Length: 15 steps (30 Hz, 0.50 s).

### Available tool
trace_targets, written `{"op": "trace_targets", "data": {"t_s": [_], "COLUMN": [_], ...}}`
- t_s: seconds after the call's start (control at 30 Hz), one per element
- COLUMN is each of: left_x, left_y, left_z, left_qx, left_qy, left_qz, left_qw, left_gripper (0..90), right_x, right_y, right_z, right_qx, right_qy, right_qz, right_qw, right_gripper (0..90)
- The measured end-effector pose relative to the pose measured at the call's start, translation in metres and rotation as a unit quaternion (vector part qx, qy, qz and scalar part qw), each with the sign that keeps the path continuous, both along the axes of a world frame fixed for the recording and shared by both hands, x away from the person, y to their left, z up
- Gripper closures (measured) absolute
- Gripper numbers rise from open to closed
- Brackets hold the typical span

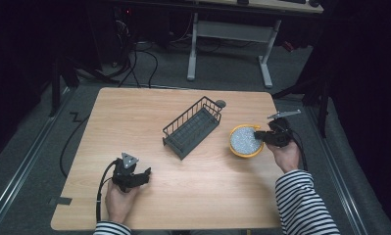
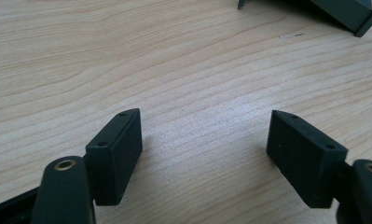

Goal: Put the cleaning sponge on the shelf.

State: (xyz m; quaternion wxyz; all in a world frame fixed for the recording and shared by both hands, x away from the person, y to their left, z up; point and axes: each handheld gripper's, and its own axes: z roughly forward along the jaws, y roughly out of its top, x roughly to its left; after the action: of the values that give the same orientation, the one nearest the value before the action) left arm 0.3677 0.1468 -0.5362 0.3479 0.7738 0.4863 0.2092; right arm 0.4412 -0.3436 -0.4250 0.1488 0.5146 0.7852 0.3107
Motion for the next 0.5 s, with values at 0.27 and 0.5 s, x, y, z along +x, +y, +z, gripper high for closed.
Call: {"op": "trace_targets", "data": {"t_s": [0.27,0.5], "left_x": [0.000,0.000], "left_y": [0.000,0.000], "left_z": [0.000,0.000], "left_qx": [0.000,0.000], "left_qy": [0.000,0.000], "left_qz": [-0.001,-0.001], "left_qw": [1.0000,1.0000], "left_gripper": [27.4,27.4], "right_x": [0.001,0.004], "right_y": [0.009,0.018], "right_z": [0.029,0.049], "right_qx": [0.013,0.017], "right_qy": [-0.028,-0.046], "right_qz": [0.019,0.037], "right_qw": [0.9994,0.9981], "right_gripper": [83.4,83.4]}}
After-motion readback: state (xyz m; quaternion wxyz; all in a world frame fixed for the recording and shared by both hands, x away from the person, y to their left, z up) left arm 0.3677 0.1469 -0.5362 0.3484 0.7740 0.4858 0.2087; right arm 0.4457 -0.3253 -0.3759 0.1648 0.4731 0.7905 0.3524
